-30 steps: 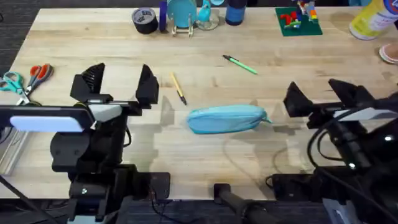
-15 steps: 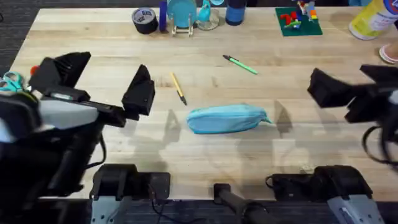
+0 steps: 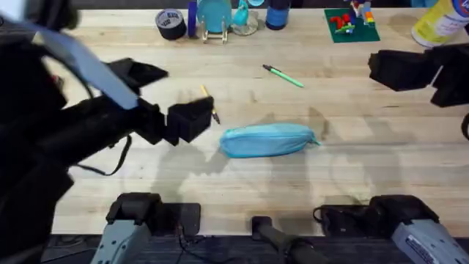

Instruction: Unzip the bag, pick up the pens from the table one at a time and place them inside, then zip the bag closed.

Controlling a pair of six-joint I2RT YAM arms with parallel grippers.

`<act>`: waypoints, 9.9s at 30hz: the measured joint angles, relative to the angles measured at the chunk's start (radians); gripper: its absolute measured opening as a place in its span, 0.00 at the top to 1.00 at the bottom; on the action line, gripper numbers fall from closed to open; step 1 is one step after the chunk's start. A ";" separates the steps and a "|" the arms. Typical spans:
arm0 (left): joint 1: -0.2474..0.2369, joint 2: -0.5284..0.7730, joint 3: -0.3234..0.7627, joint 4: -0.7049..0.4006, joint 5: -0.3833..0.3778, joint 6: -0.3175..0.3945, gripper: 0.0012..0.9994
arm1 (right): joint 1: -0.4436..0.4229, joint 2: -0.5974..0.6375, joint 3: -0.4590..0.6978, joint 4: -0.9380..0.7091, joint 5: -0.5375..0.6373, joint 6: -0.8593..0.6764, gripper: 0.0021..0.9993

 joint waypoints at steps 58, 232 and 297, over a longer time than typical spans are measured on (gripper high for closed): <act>-0.097 0.481 -0.080 -0.107 0.275 0.771 0.00 | 0.000 0.004 0.004 -0.031 -0.036 -0.024 0.00; -0.138 0.741 -0.084 0.021 0.347 0.814 0.96 | -0.024 0.814 -0.134 -0.193 -0.439 -1.231 0.96; -0.138 0.741 -0.084 0.024 0.341 0.814 0.96 | 0.082 0.652 0.035 -0.355 -0.439 -1.197 0.97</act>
